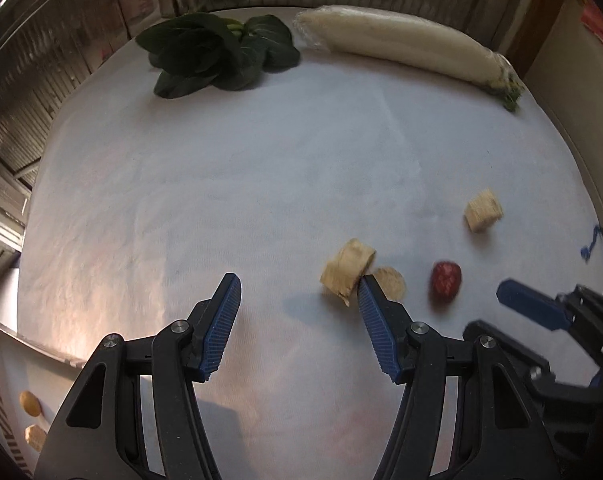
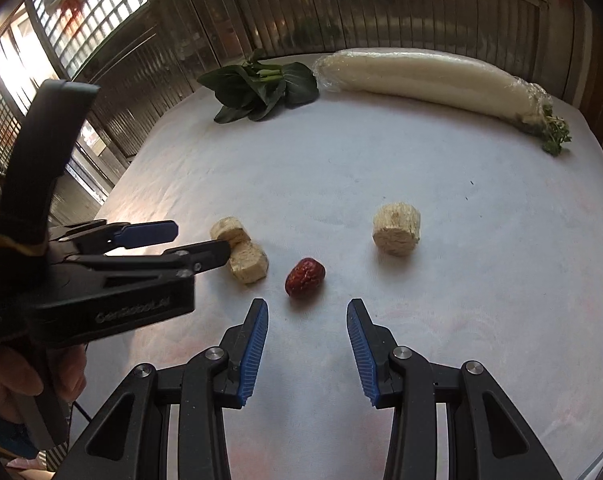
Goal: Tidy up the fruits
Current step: 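Move both tools back toward the remaining cakes and date, then grasp a round cake with the right tool while the left tool grasps another cake, then carry both round cakes into the tray and release them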
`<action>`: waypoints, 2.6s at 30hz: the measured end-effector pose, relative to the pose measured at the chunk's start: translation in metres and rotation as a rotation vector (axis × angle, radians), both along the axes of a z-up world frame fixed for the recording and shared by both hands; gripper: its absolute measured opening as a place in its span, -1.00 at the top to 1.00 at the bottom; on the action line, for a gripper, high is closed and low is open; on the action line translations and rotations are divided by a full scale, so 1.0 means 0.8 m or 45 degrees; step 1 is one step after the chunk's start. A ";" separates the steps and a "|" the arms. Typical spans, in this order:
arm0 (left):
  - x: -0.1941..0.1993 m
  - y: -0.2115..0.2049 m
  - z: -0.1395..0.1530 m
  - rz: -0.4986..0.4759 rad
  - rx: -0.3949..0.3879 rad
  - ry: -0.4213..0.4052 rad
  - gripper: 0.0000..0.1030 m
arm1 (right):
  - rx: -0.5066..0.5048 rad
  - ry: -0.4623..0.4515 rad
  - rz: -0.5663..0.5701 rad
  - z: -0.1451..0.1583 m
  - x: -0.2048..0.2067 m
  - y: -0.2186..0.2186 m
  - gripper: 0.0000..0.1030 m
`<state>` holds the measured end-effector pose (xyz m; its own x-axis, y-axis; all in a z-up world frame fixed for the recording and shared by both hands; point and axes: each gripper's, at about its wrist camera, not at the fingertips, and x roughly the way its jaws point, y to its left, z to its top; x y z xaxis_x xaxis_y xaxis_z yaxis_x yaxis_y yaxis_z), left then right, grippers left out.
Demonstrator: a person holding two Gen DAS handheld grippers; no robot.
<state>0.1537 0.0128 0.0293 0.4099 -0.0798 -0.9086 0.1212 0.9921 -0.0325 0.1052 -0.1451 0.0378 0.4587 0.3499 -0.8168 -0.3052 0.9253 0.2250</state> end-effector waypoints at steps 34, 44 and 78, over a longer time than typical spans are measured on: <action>0.024 -0.014 -0.015 -0.139 -0.037 0.065 -0.18 | -0.123 0.008 0.203 -0.015 0.034 0.032 0.50; 0.016 -0.012 -0.009 -0.148 -0.018 0.020 0.44 | -0.060 -0.018 0.156 0.000 0.016 0.028 0.50; -0.238 0.145 0.069 0.203 0.053 -0.117 0.44 | 0.015 -0.074 0.393 0.054 -0.159 0.153 0.50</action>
<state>-0.0370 0.1290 0.0846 0.4958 0.0299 -0.8679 -0.0374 0.9992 0.0131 -0.0218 -0.0227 0.0810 0.3753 0.4895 -0.7871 -0.5839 0.7843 0.2093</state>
